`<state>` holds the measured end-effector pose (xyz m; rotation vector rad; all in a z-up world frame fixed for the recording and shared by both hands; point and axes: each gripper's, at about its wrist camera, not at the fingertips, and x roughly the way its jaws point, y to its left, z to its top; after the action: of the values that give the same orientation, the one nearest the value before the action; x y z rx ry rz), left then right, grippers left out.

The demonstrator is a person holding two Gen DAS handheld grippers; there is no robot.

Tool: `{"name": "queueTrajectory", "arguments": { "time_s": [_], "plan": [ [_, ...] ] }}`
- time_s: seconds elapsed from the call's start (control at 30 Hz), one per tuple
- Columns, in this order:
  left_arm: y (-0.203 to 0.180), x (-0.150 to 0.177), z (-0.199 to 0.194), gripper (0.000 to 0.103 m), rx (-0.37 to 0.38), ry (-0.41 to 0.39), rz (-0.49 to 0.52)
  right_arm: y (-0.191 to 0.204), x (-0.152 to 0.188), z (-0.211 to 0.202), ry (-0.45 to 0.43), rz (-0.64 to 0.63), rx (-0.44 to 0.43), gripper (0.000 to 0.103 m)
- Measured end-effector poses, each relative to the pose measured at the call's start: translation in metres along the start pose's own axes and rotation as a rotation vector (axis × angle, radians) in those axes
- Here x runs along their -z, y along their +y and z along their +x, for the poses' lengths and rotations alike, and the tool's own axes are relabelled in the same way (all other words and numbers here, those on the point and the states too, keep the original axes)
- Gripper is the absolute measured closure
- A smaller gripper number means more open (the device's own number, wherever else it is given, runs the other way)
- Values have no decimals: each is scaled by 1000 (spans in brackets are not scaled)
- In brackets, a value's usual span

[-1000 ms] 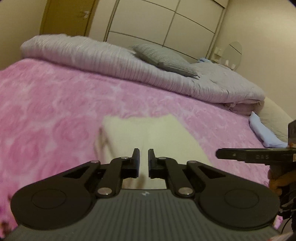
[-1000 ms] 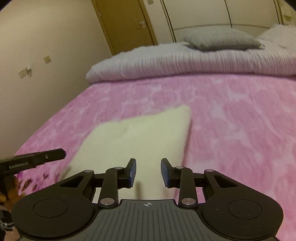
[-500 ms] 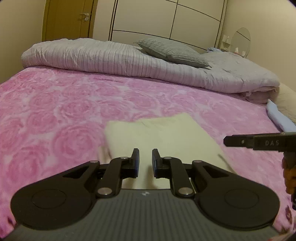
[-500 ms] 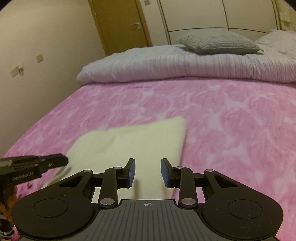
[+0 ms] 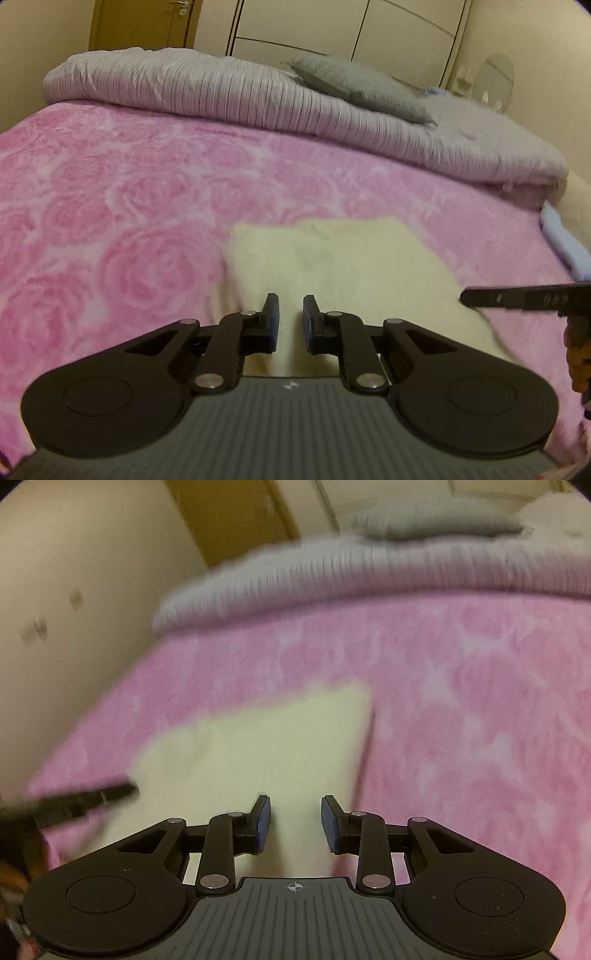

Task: Fold clothes
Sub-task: 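Move both grippers down to the folded sweater's side edges, then close both grippers on the sweater's folded edges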

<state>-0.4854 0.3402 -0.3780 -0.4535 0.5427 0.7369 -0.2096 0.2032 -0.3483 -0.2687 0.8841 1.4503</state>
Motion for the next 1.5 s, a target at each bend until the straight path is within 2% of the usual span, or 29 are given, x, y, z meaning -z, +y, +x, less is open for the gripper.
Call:
{"name": "queueTrajectory", "arguments": {
  "time_s": [0.1, 0.23, 0.3, 0.33, 0.37, 0.43, 0.47, 0.6, 0.63, 0.67, 0.73, 0.8, 0.9, 0.97, 1.03, 1.17, 1.27, 1.4, 1.5],
  "plan": [
    [-4, 2, -18, 91, -19, -9, 0, 5, 7, -17, -46, 16, 24, 71],
    [-4, 17, -59, 92, 34, -35, -40, 23, 25, -62, -121, 6, 5, 71],
    [-9, 33, -65, 92, 39, -6, -33, 32, 38, -73, -90, -4, -27, 71],
    [-11, 41, -67, 91, 23, -6, -32, 36, 47, -70, -43, -9, -22, 71],
    [-9, 46, -69, 91, 16, -7, -50, 37, 56, -66, -12, -5, -12, 71],
    [-3, 45, -80, 90, 28, -6, -128, 35, 67, -71, -24, 37, -13, 71],
    [-1, 44, -86, 88, 26, -10, -151, 34, 67, -73, -2, 55, -8, 71],
    [7, 46, -107, 71, 0, -19, -175, 24, 69, -88, 29, 157, -45, 62],
    [10, 47, -109, 71, 3, -13, -185, 19, 70, -91, 24, 189, -60, 50],
    [14, 47, -110, 71, 19, -6, -213, 14, 71, -93, 16, 232, -67, 32],
    [23, 46, -107, 69, 62, 11, -281, 2, 73, -96, -5, 328, -80, 24],
    [31, 44, -101, 58, 116, 29, -343, -7, 72, -94, -8, 399, -114, 24],
    [44, 44, -86, 58, 164, 42, -421, -18, 67, -89, -5, 481, -160, 23],
    [56, 47, -73, 57, 173, 60, -490, -21, 64, -88, -1, 492, -161, 24],
    [67, 51, -60, 51, 186, 80, -562, -25, 63, -82, 8, 508, -167, 23],
    [80, 62, -40, 48, 285, 99, -677, -32, 64, -70, 25, 539, -185, 24],
    [90, 67, -27, 39, 329, 101, -746, -36, 65, -60, 50, 562, -207, 24],
    [95, 65, -9, 39, 391, 102, -780, -40, 67, -48, 52, 619, -250, 23],
    [89, 59, 1, 37, 392, 112, -736, -46, 64, -40, 52, 665, -279, 24]
  ]
}}
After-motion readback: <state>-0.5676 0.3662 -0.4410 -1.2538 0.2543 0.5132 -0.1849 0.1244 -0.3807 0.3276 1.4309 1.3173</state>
